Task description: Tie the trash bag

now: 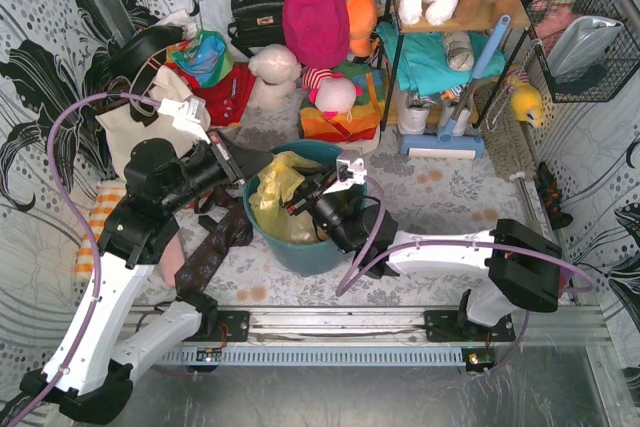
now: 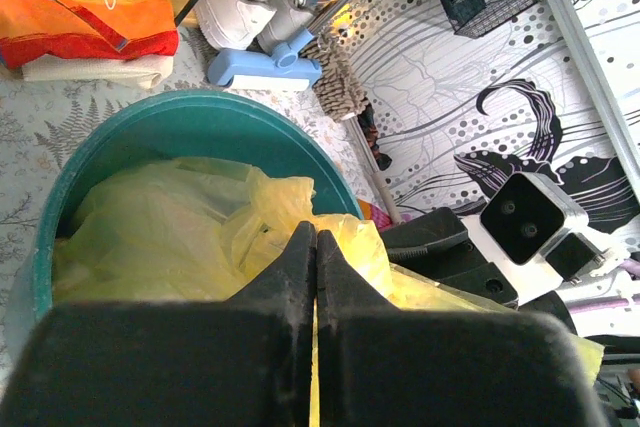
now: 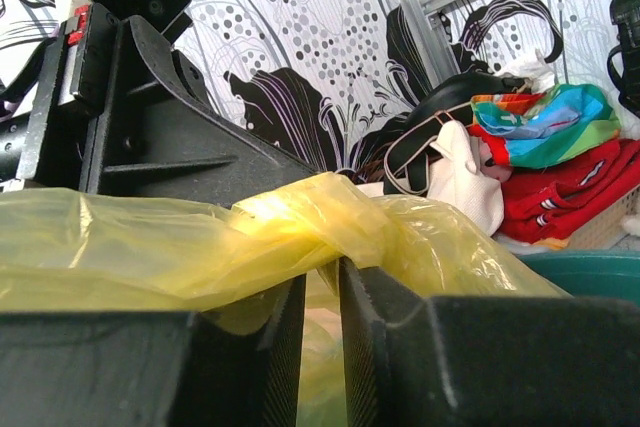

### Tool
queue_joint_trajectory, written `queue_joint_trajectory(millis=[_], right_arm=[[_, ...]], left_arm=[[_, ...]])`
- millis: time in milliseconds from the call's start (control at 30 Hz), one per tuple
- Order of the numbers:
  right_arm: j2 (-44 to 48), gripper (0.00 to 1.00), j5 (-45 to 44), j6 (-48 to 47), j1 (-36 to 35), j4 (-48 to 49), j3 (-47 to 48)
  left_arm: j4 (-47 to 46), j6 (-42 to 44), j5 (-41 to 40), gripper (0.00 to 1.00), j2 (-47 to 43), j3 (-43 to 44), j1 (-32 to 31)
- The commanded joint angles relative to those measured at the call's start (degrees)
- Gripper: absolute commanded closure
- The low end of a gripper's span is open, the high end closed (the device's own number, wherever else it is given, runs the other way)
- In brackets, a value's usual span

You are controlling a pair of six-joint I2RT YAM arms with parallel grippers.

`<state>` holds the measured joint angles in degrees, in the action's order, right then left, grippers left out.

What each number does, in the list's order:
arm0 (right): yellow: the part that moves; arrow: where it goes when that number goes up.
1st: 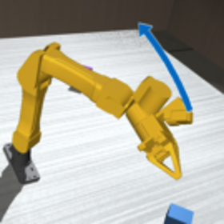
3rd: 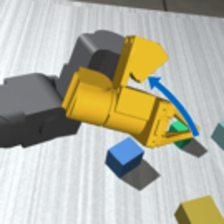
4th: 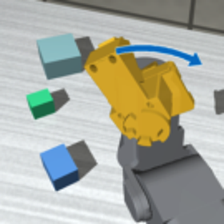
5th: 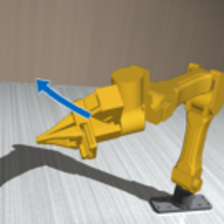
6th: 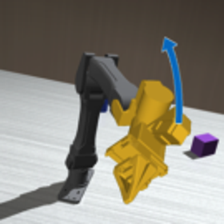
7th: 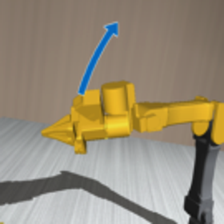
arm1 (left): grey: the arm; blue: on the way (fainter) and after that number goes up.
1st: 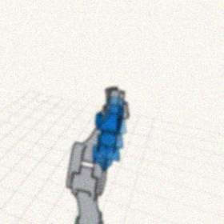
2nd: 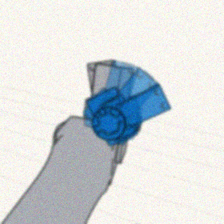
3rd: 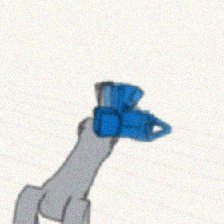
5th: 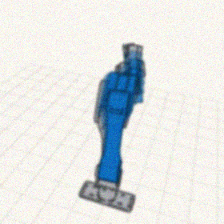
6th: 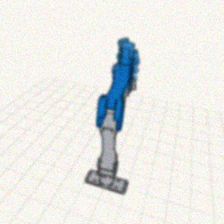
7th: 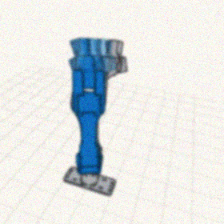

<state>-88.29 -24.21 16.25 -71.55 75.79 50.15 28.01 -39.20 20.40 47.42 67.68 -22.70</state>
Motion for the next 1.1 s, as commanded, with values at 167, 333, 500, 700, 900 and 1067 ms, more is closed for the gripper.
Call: queue_joint_trajectory(millis=[167, 333, 500, 700, 900, 1067], right_arm=[[7.6, 0.79, 0.7, 5.6, -0.2, -6.9, -2.1], [11.8, 0.81, -0.3, 8.4, -0.2, -14.9, -2.7], [16.1, 0.81, -0.1, 10.8, -0.2, -23.6, -2.7], [22.3, 0.81, -1.0, 15.0, -0.2, -35.3, -2.5], [28.0, 0.81, -3.4, 21.2, -0.2, -54.9, 2.5], [30.5, 0.73, -3.8, 26.2, -0.2, -70.2, 9.2]], left_arm=[[-4.1, 0.5, -0.6, 1.00, -0.5, -0.6, 0.2], [-4.2, 0.5, -0.6, 1.00, -0.3, -0.6, 0.2], [-4.1, 0.6, -0.5, 1.00, -0.2, -0.7, 0.2], [-4.4, 0.5, -0.5, 1.00, -0.3, -1.1, 0.2], [-4.7, 0.4, -0.5, 1.00, -0.2, -1.4, 0.2], [-4.9, 0.4, -0.4, 1.00, -0.3, -2.0, 0.2]])
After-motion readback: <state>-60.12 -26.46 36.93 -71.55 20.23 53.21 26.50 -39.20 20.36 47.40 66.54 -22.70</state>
